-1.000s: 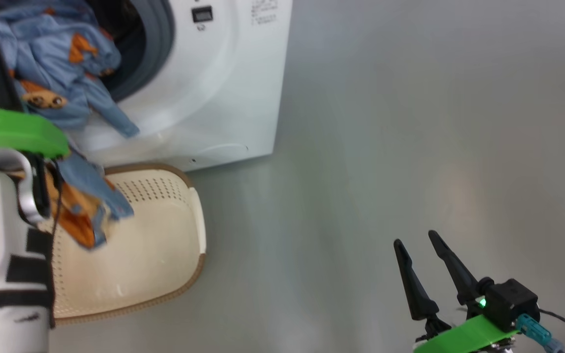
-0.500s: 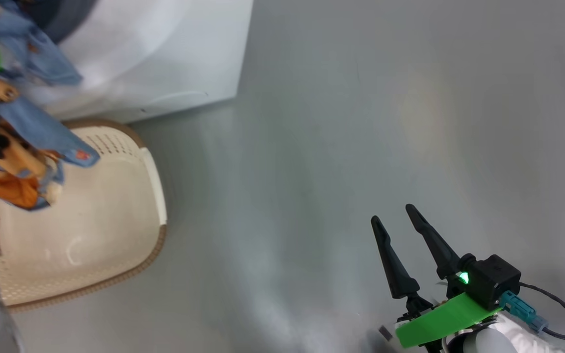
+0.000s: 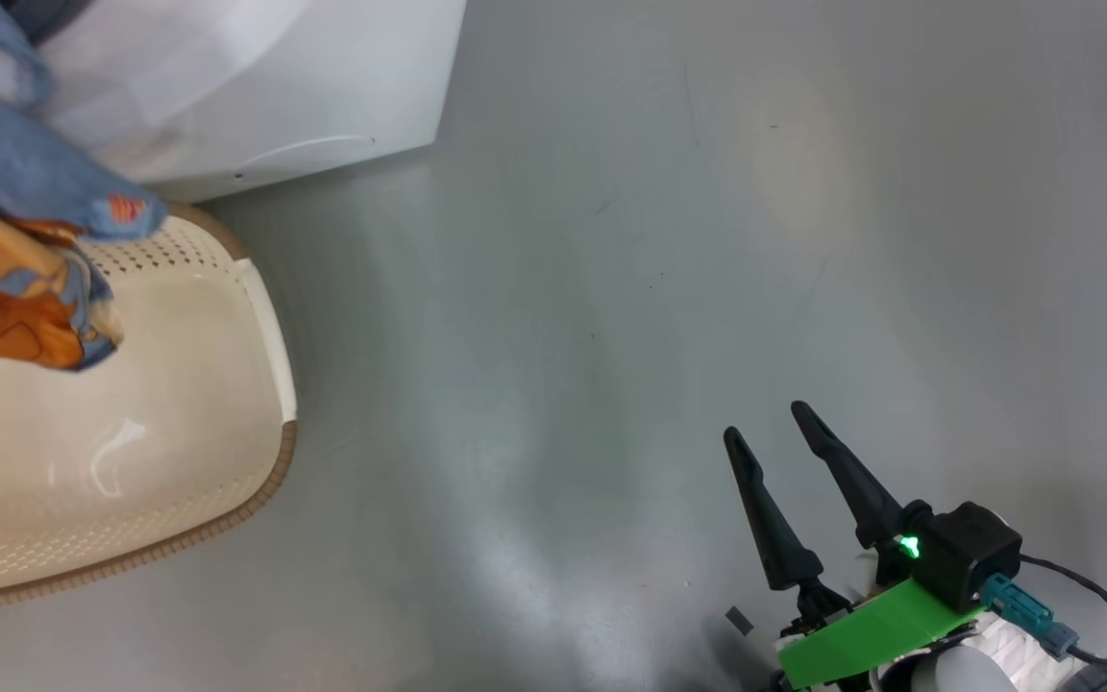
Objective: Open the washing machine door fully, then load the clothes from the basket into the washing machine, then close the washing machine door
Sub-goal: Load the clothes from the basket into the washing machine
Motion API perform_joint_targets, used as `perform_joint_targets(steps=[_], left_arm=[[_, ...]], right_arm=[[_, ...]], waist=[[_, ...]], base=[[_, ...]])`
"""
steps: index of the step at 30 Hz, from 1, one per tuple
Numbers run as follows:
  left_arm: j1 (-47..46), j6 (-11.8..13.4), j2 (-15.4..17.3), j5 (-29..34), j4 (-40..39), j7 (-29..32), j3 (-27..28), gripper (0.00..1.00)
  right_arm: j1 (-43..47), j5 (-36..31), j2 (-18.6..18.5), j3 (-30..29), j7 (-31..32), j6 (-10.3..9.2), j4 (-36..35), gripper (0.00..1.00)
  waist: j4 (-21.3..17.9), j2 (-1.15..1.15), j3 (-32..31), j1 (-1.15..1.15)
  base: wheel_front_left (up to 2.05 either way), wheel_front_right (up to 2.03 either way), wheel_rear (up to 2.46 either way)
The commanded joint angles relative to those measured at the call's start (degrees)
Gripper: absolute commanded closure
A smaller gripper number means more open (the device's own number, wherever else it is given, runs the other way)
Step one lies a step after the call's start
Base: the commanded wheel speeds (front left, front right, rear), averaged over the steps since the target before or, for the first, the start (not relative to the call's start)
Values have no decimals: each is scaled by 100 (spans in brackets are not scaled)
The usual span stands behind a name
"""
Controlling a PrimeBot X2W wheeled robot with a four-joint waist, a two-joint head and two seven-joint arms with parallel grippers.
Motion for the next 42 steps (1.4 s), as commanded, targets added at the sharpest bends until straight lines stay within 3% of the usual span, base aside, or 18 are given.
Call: perform_joint_targets(steps=[1,8,22,24,26,29,37,42], left_arm=[[-183,44,320,46,-268,-35,68,100],[-322,38,324,165,-473,-35,-34,100],[-578,193,252,509,1395,-35,-533,100],[-695,241,213,535,1649,-34,-589,69],[-799,275,193,578,1866,-34,-660,47],[-870,366,107,527,2141,-34,-656,0],[-861,645,-62,309,2583,-34,-539,0],[-707,666,-254,135,2518,-34,-471,0]], right_arm=[[190,43,-85,122,-27,9,-133,0],[267,55,-127,78,-27,9,-207,0],[378,80,-61,84,-27,9,-143,0],[366,80,-59,79,-27,9,-133,0],[349,85,-55,73,-27,9,-121,0],[344,94,-48,58,-27,9,-94,0],[299,103,-20,55,-27,9,-1,0],[292,96,-17,14,-27,9,72,0]], waist=[[-24,0,25,0],[-53,0,133,0],[-11,0,-20,0],[11,0,-45,0],[36,0,-77,0],[96,0,-151,0],[255,0,-371,0],[383,0,-513,0]], base=[[0,0,0],[0,0,0],[0,0,0],[0,0,0],[0,0,0],[0,0,0],[0,0,0],[0,0,0]])
